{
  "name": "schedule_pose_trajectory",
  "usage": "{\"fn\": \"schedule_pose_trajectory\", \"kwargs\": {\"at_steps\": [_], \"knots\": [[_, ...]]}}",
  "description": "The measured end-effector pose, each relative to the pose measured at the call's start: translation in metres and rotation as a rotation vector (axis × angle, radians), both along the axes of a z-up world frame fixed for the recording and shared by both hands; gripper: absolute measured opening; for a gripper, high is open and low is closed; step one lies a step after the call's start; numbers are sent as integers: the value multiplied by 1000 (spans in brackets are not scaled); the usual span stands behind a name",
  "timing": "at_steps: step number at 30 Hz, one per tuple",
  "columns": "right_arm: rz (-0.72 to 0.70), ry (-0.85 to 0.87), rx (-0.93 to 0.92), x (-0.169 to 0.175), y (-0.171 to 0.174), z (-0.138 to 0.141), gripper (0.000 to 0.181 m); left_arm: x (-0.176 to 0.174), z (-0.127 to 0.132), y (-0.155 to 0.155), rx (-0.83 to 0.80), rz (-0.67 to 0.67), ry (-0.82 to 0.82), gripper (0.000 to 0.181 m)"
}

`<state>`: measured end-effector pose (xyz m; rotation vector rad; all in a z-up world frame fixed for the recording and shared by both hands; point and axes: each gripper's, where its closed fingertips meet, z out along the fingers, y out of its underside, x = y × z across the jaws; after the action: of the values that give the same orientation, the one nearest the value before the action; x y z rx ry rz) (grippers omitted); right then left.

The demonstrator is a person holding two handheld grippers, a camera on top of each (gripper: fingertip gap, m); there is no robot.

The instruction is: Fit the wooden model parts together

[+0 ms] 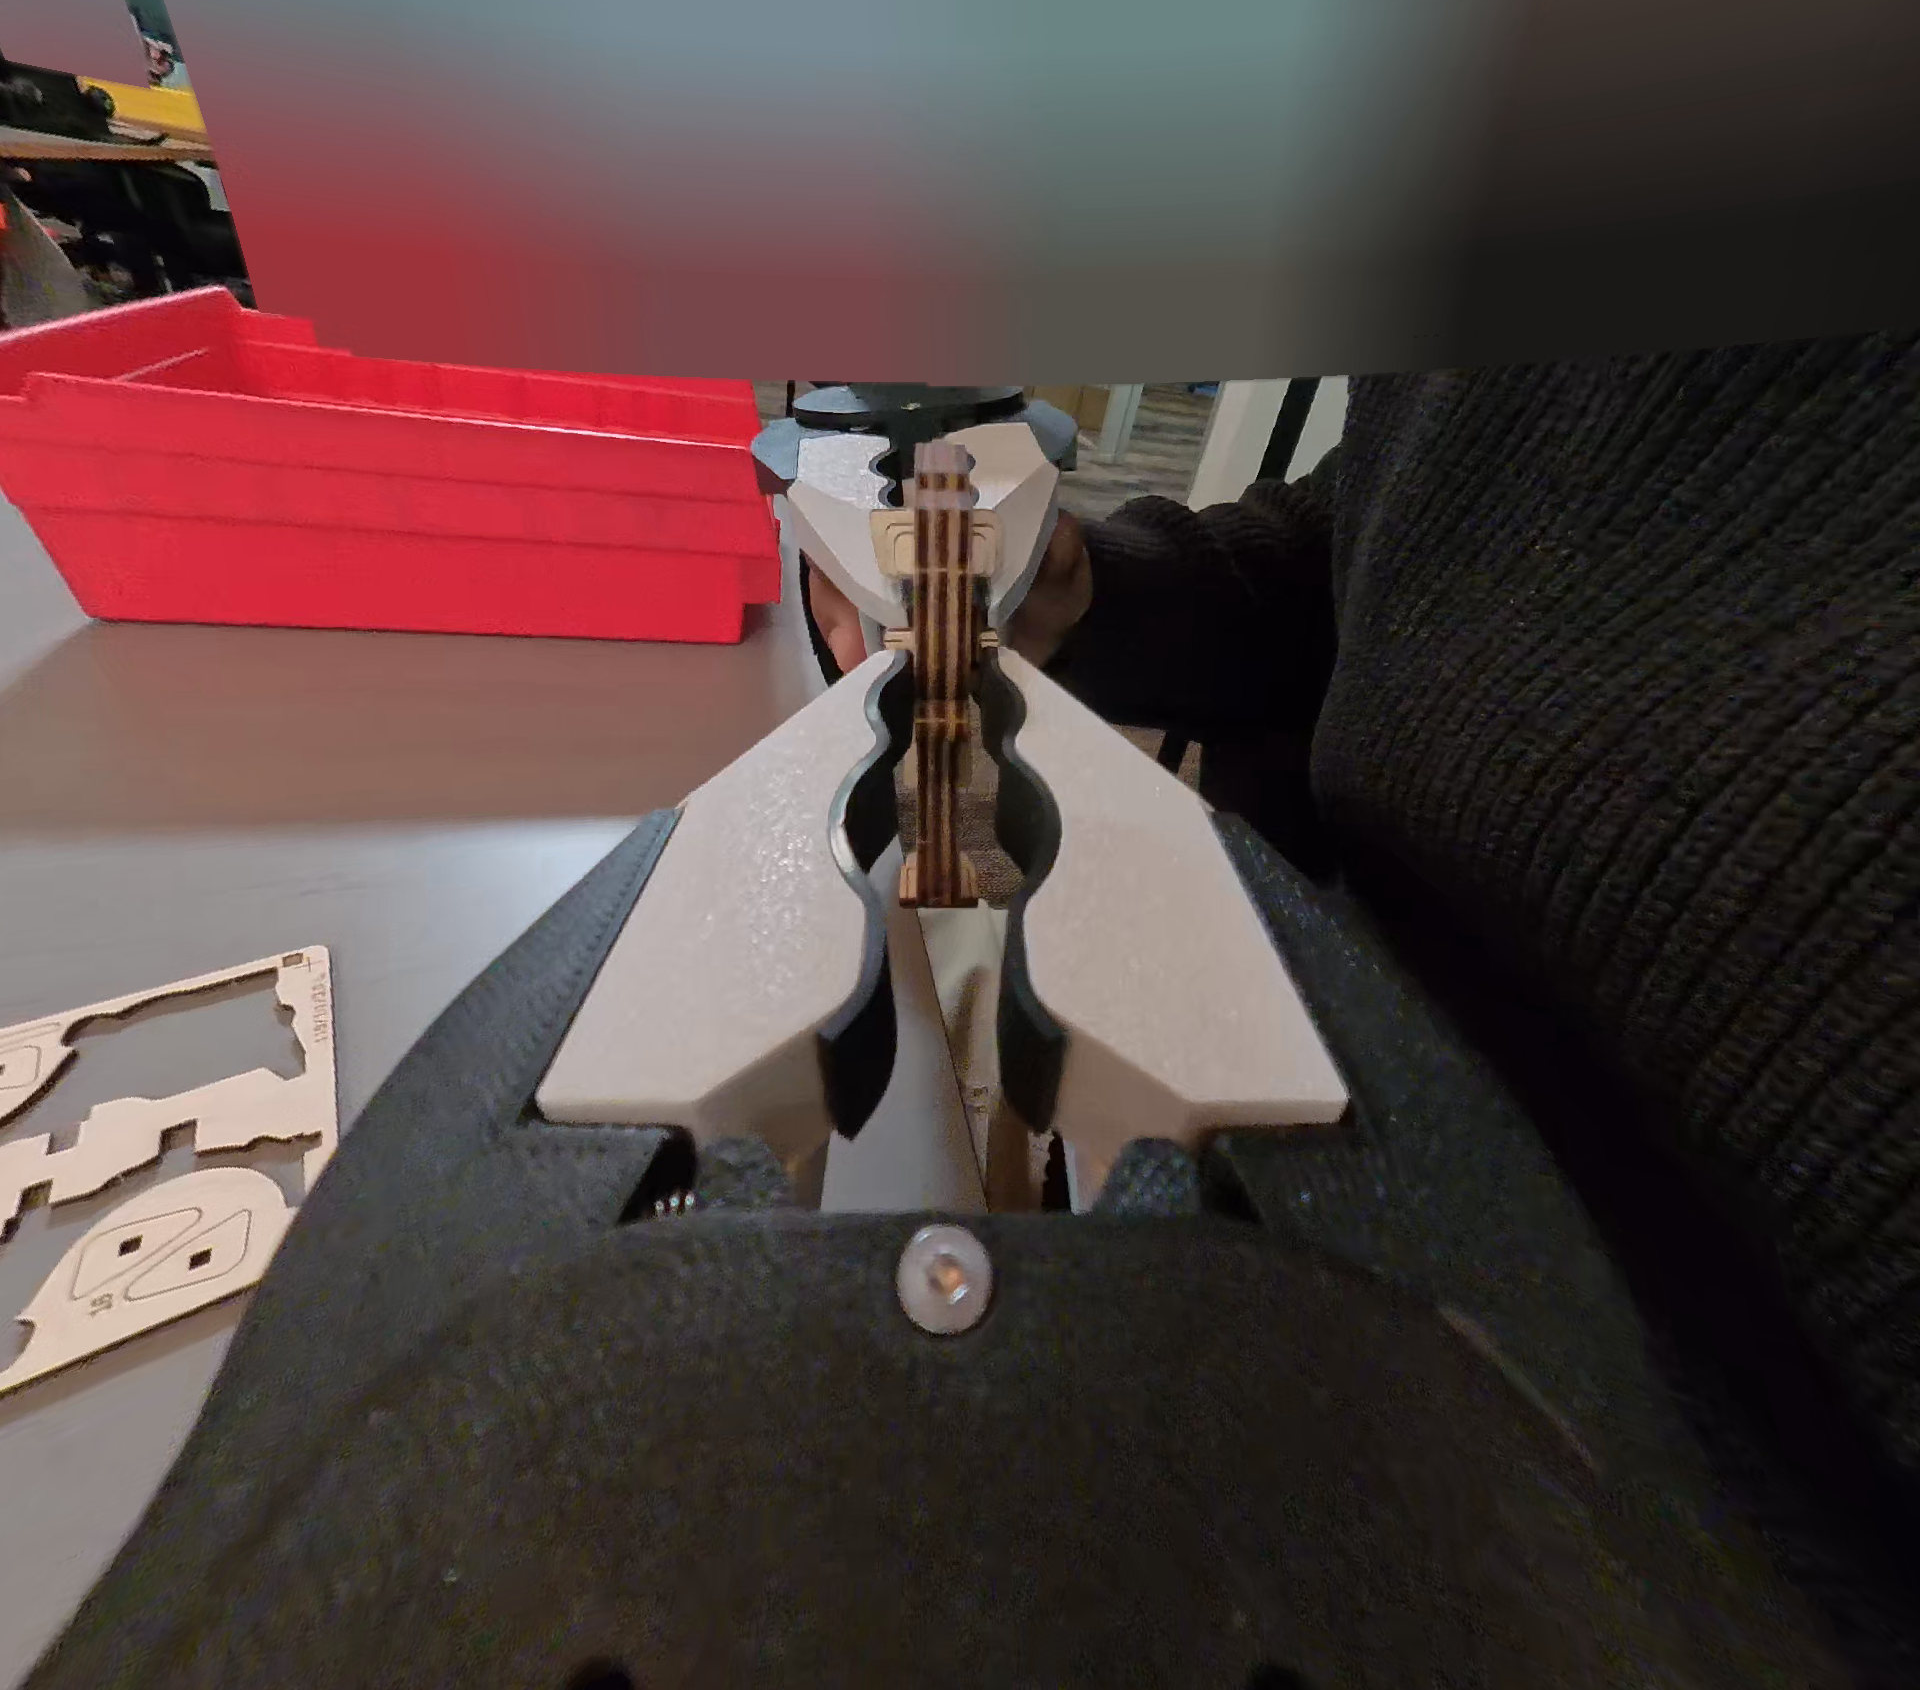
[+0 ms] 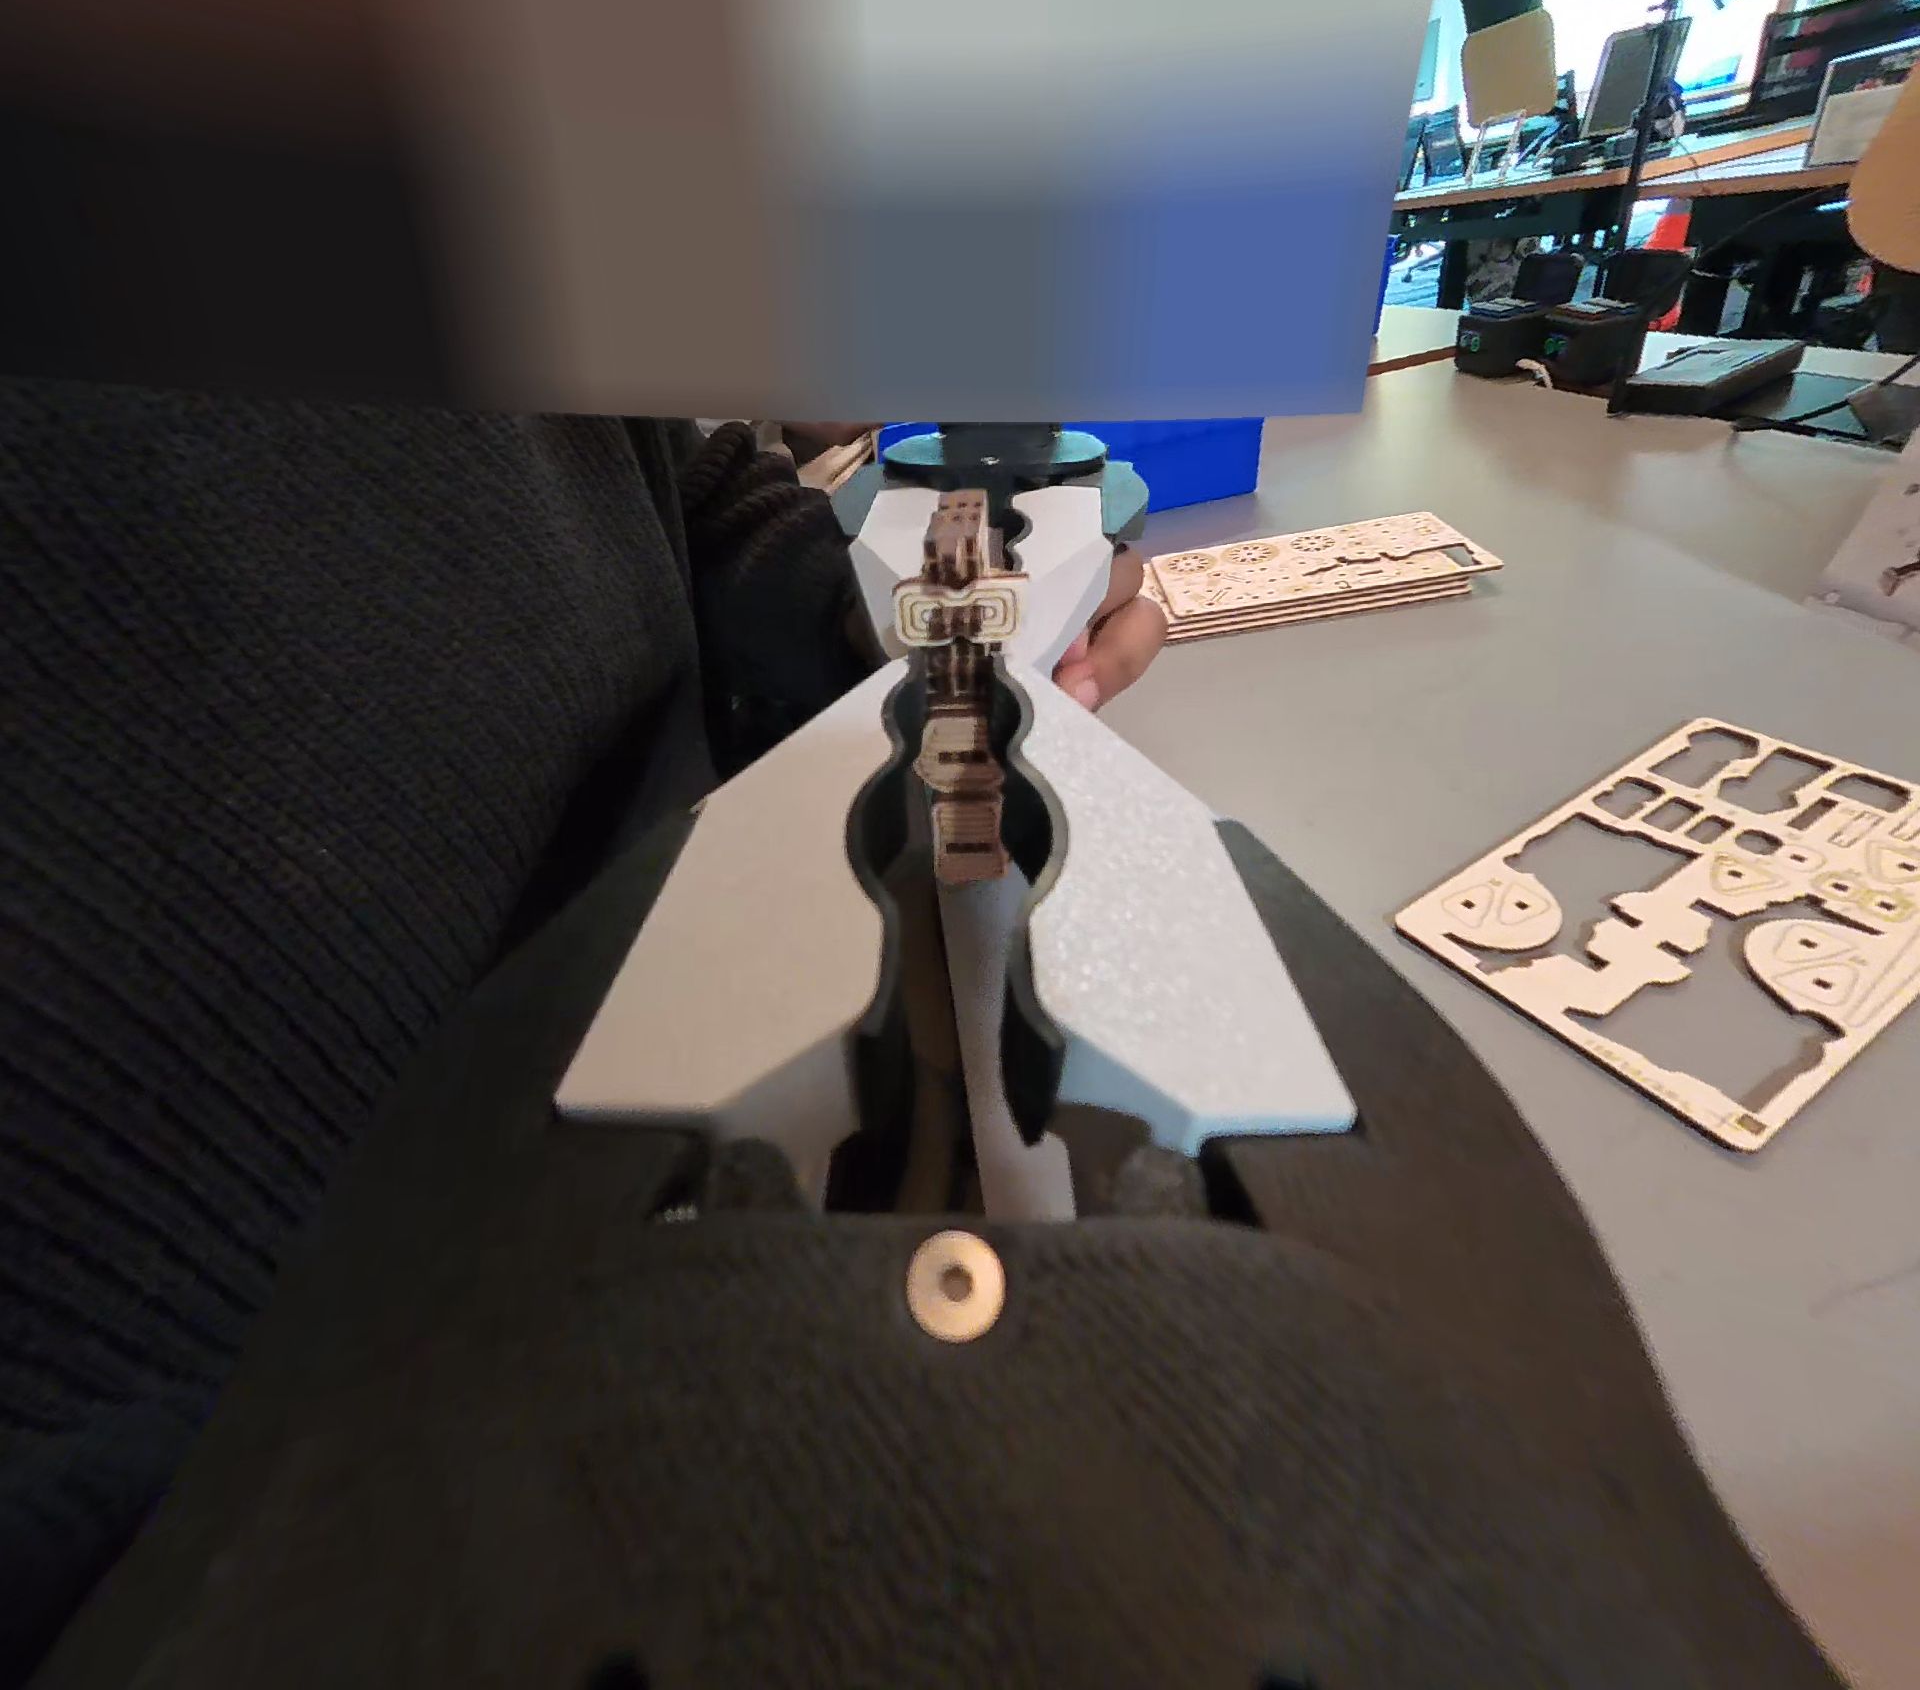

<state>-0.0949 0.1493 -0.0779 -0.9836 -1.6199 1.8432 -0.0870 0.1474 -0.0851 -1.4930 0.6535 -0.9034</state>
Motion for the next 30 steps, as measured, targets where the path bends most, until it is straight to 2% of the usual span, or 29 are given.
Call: {"fn": "schedule_pose_trajectory", "kwargs": {"at_steps": [18,30], "knots": [[44,120,122,9,-12,5,10,6,6,-7,110,0,44,20],[80,92,53,11,-13,6,11,8,9,-10,87,-33,10,16]]}}
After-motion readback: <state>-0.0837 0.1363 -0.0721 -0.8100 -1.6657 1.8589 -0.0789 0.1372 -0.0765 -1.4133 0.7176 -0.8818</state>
